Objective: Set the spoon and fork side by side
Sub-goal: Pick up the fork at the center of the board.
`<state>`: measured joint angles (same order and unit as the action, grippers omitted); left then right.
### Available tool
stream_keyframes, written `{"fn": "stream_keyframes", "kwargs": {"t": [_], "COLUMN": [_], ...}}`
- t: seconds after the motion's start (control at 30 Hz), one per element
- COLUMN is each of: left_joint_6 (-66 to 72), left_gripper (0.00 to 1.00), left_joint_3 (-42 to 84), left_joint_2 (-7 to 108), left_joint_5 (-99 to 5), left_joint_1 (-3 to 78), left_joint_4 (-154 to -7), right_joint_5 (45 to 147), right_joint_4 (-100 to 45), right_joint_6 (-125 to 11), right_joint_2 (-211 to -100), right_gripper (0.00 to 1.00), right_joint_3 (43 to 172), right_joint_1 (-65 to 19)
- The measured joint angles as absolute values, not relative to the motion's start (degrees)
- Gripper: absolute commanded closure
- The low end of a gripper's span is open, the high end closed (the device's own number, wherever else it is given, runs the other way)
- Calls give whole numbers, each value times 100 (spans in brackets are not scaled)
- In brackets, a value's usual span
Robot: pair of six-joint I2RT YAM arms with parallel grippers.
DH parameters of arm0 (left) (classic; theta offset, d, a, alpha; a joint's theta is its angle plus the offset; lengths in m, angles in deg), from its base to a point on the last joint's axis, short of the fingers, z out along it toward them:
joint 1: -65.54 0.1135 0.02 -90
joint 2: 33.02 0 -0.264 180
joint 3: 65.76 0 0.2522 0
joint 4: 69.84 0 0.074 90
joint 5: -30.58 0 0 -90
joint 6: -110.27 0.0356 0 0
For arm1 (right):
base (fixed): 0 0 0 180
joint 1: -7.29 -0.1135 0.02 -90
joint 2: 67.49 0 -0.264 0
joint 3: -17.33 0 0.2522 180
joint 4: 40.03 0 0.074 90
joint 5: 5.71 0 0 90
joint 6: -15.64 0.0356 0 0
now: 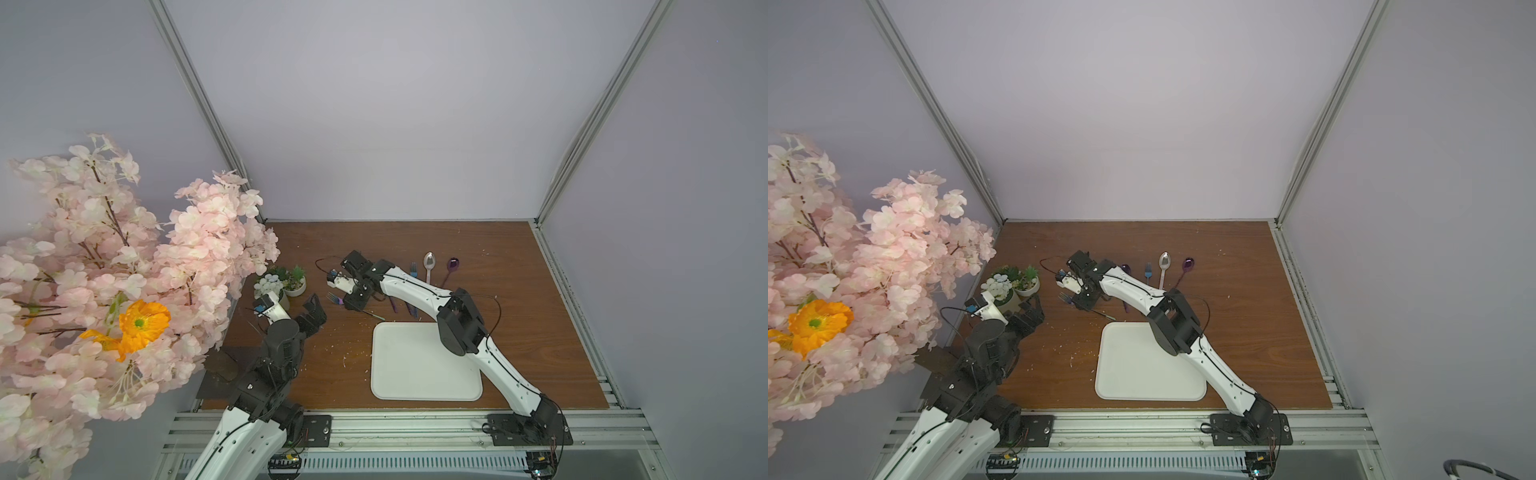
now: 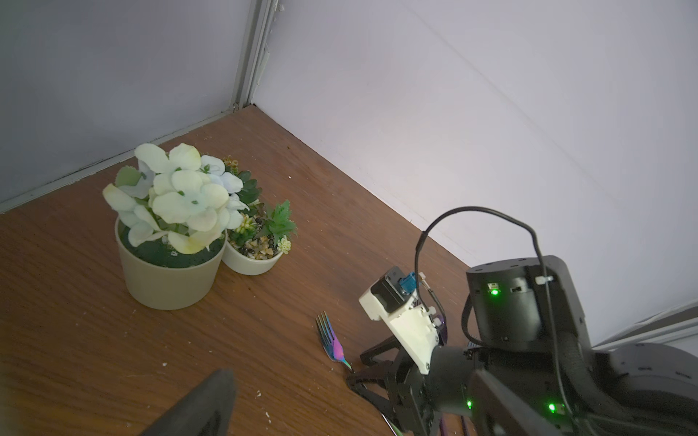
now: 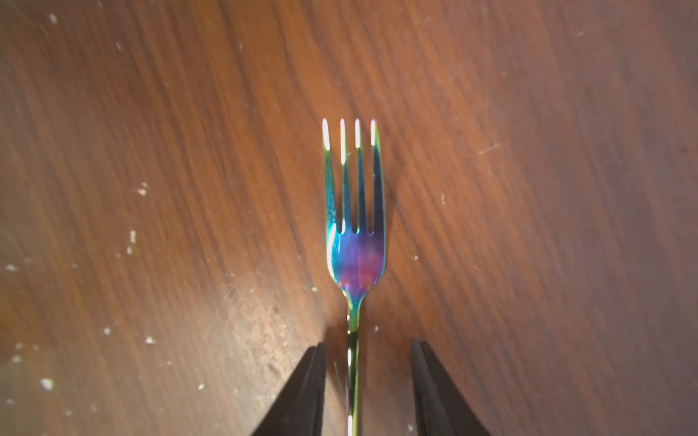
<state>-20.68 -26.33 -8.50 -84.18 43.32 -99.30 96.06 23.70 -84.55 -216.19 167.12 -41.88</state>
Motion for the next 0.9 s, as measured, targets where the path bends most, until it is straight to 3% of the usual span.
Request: {"fn": "stream_keyframes", "kwargs": {"t": [0.7, 0.9], "left_joint_6": [-2081, -2087], "left_gripper": [1, 1], "left_joint_3": [-2729, -2740], "left_joint_2": [-999, -1054], "left_joint_5": [-8562, -8562], "left_joint_1": [4332, 4332], "left_joint_4": [-9917, -9904], "right_joint_5": [8876, 8775], "right_joint_4": [2561, 2469], "right_joint_6": [-8311, -8188], "right_joint_2": [-21733, -21940], "right_gripper": [100, 100], "right_joint_3": [16990, 17339], "right_joint_1": [-4420, -4361]}}
